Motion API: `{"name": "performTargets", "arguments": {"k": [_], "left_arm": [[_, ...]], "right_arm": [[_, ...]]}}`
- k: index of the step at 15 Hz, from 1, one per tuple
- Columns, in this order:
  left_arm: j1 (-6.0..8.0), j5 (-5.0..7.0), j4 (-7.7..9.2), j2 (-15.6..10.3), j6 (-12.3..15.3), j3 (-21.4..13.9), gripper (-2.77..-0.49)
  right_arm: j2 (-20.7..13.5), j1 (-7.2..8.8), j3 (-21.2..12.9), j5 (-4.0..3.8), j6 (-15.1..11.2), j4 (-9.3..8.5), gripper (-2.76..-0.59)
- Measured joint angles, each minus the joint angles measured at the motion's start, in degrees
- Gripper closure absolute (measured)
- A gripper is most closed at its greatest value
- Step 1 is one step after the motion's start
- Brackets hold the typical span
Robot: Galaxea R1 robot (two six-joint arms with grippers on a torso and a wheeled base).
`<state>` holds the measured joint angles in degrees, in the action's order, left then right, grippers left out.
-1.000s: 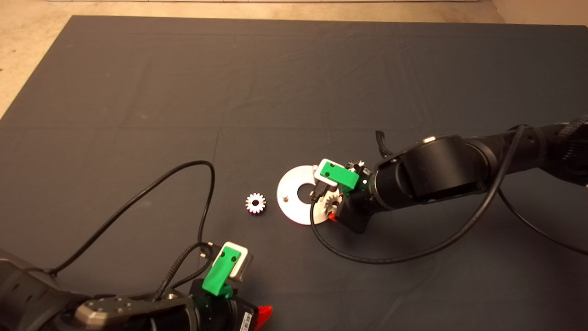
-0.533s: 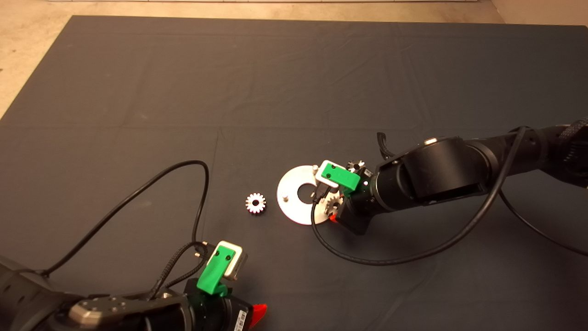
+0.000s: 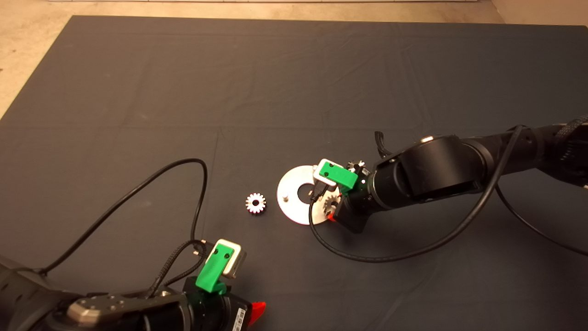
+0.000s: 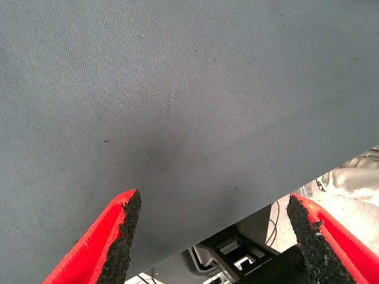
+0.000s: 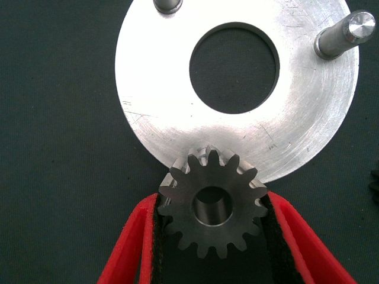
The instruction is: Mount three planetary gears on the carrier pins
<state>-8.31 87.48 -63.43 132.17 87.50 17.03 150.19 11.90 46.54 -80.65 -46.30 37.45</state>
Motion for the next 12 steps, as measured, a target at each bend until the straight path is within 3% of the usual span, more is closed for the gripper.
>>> {"name": "performTargets", "arguments": {"k": [12], "left_arm": [[0.0,-0.02,0.01,0.0,0.1,0.0,-1.75]], "right_arm": [[-0.18,-0.96,-0.32,0.06,0.02,0.72,-0.94]]}}
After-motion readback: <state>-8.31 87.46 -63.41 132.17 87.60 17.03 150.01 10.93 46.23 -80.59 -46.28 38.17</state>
